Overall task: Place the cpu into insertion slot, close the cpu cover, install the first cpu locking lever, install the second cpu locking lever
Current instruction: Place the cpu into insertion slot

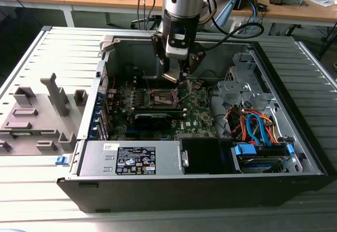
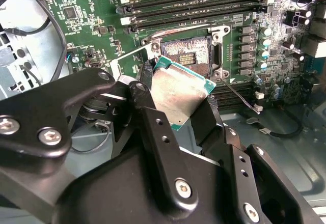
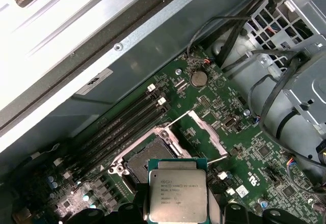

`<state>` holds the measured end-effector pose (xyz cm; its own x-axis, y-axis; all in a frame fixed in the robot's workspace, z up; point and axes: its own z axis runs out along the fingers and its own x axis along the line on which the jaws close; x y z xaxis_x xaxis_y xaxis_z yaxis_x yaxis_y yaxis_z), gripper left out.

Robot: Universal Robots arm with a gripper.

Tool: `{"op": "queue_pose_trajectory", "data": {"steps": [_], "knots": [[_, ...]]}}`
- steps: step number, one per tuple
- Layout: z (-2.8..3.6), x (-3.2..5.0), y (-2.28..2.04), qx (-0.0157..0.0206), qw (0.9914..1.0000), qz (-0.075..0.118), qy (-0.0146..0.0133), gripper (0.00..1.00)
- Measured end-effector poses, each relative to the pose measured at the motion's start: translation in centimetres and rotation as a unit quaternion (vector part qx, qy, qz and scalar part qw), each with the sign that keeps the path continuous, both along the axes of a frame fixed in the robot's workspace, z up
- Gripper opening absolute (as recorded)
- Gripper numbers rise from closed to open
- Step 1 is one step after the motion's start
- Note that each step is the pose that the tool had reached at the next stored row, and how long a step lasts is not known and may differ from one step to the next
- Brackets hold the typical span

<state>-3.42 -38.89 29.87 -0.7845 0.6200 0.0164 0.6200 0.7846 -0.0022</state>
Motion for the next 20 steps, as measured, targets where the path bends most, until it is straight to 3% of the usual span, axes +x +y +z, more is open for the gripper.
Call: {"op": "queue_pose_trajectory", "data": {"steps": [20], "knots": [[-0.01, 0.0, 0.0, 0.0, 0.99969, -0.025, 0.0, 0.55]]}}
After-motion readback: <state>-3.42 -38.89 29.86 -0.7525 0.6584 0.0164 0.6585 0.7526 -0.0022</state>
